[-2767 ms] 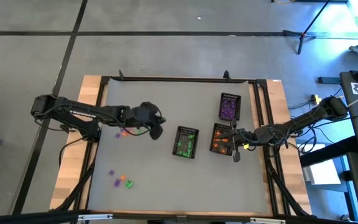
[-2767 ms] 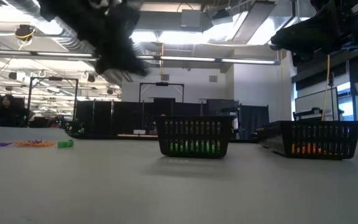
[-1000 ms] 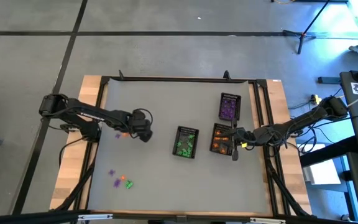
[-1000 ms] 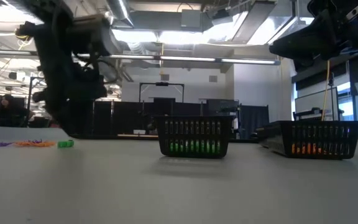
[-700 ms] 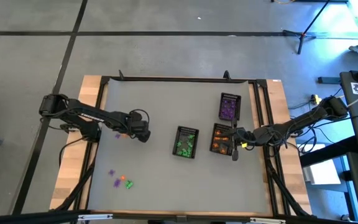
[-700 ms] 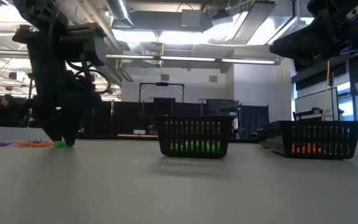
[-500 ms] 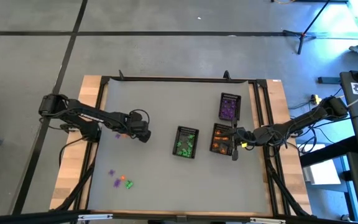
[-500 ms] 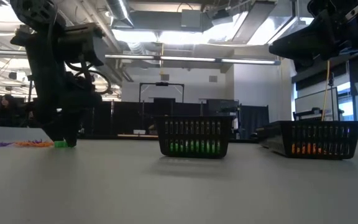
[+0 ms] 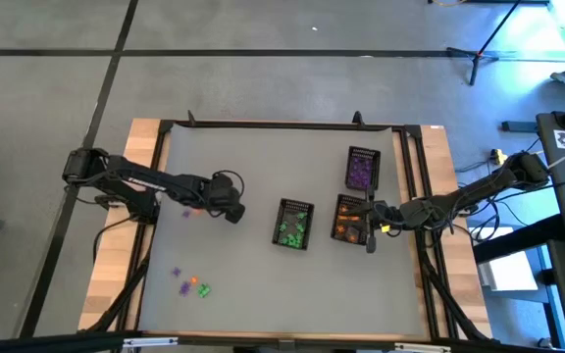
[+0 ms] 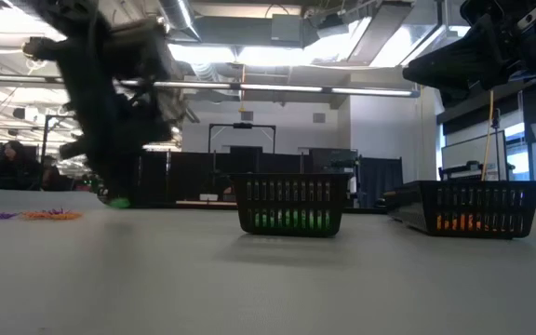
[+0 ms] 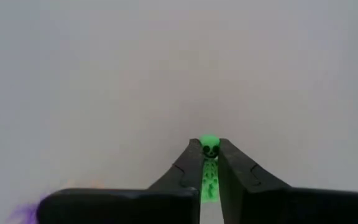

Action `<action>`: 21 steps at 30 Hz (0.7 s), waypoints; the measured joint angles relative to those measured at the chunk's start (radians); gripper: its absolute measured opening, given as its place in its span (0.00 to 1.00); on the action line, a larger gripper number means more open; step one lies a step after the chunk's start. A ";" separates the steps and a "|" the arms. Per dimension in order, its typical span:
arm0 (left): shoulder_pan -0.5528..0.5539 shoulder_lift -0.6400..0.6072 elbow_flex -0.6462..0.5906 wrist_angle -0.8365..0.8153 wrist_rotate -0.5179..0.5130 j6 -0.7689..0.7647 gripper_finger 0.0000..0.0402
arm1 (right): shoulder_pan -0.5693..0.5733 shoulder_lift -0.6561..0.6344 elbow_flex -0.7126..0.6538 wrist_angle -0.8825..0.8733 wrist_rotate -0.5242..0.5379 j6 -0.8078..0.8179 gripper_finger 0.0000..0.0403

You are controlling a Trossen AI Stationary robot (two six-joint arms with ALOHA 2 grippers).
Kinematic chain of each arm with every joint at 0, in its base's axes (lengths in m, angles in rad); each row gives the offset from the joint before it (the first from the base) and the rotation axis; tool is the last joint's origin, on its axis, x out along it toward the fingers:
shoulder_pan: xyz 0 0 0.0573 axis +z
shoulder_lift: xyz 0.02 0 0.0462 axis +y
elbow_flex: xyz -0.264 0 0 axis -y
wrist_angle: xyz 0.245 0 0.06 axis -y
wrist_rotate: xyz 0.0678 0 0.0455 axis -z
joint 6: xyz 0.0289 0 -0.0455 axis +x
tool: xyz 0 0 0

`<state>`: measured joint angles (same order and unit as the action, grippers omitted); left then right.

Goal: Sort Halloween decoration
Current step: Put the top green skeleton toy into the bottom left bin

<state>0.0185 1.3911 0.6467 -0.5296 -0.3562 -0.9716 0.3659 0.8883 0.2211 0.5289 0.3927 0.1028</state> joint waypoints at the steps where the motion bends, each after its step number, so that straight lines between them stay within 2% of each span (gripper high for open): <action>1: 0.000 0.000 0.018 0.014 -0.002 0.026 0.04 | 0.000 0.000 0.000 0.000 0.000 0.000 0.19; 5: -0.012 -0.001 0.103 0.171 -0.028 0.180 0.04 | 0.000 0.000 0.000 0.000 0.000 0.000 0.19; 10: -0.060 -0.002 0.141 0.594 -0.016 0.422 0.04 | 0.000 0.000 0.000 -0.003 0.000 0.000 0.19; 12: -0.079 -0.002 0.142 0.708 -0.016 0.502 0.04 | 0.000 0.000 0.000 -0.003 0.000 0.000 0.19; 15: -0.099 -0.002 0.142 0.786 -0.016 0.567 0.04 | 0.000 0.000 0.000 -0.004 0.000 0.000 0.19; 19: -0.105 0.028 0.141 0.844 -0.016 0.558 0.05 | 0.000 0.000 0.000 -0.004 0.000 0.000 0.19; 21: -0.105 0.063 0.141 0.878 0.020 0.556 0.07 | 0.000 0.000 0.000 -0.003 0.007 -0.001 0.19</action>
<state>-0.0864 1.4545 0.7876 0.3481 -0.3357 -0.4156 0.3660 0.8881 0.2211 0.5259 0.3997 0.1020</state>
